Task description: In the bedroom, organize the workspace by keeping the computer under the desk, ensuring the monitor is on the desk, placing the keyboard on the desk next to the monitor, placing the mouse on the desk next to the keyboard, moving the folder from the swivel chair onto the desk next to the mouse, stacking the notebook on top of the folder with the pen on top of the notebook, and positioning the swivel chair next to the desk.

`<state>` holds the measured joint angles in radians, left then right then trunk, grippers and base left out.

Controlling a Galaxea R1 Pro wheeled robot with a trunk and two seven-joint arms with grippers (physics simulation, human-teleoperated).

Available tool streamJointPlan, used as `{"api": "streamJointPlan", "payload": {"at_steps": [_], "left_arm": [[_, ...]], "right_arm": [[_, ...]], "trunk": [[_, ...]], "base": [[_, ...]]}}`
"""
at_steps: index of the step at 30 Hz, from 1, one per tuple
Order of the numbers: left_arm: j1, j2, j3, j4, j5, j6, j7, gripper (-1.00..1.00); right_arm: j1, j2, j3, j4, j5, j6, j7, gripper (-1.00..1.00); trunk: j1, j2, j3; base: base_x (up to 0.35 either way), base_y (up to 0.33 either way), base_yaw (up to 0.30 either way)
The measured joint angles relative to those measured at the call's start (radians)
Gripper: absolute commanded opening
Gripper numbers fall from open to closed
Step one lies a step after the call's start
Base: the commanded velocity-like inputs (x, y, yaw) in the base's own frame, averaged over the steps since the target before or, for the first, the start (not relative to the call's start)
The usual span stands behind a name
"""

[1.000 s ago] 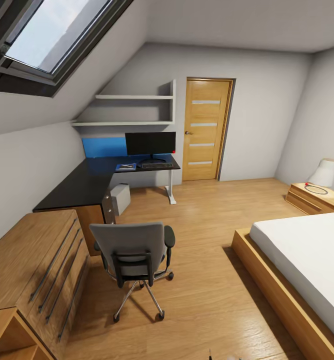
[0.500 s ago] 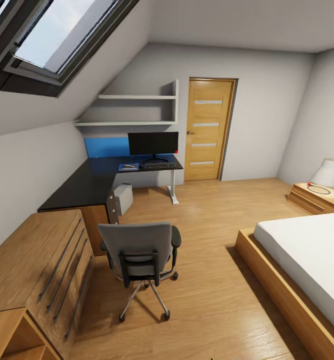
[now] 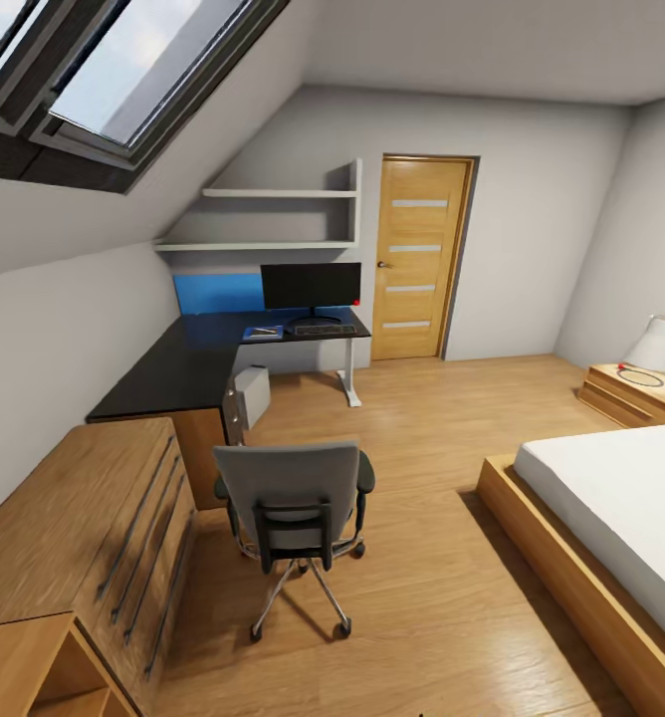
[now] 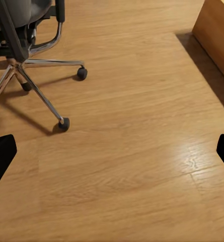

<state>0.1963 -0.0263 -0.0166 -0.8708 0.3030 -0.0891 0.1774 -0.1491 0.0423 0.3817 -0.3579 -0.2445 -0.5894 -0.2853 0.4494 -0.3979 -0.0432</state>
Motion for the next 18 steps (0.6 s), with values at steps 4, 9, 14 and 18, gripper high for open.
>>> {"api": "streamJointPlan", "payload": {"at_steps": [4, 9, 14, 18], "left_arm": [[0.000, 0.000, 0.000, 0.001, 0.000, 0.000, 0.000, 1.00], [0.000, 0.000, 0.000, 0.002, 0.000, -0.001, 0.000, 1.00], [0.000, 0.000, 0.001, 0.002, -0.001, -0.002, 0.000, 1.00], [0.000, -0.005, -0.006, -0.023, -0.001, -0.002, 0.001, 1.00]], "right_arm": [[0.000, 0.001, 0.001, 0.011, 0.001, 0.000, 0.001, 1.00], [0.000, 0.002, 0.001, 0.014, 0.001, 0.000, 0.001, 1.00], [0.000, 0.001, 0.001, 0.015, 0.002, 0.000, 0.000, 1.00], [0.000, 0.001, 0.001, 0.015, 0.003, 0.000, 0.000, 1.00]], "trunk": [[0.000, 0.000, 0.000], [0.000, 0.000, 0.000], [0.000, 0.000, 0.000], [0.011, -0.021, -0.009]], "base": [[0.000, 0.214, 0.000], [0.000, 0.192, 0.000], [0.000, 0.044, 0.000], [0.000, 0.000, 0.000]]}}
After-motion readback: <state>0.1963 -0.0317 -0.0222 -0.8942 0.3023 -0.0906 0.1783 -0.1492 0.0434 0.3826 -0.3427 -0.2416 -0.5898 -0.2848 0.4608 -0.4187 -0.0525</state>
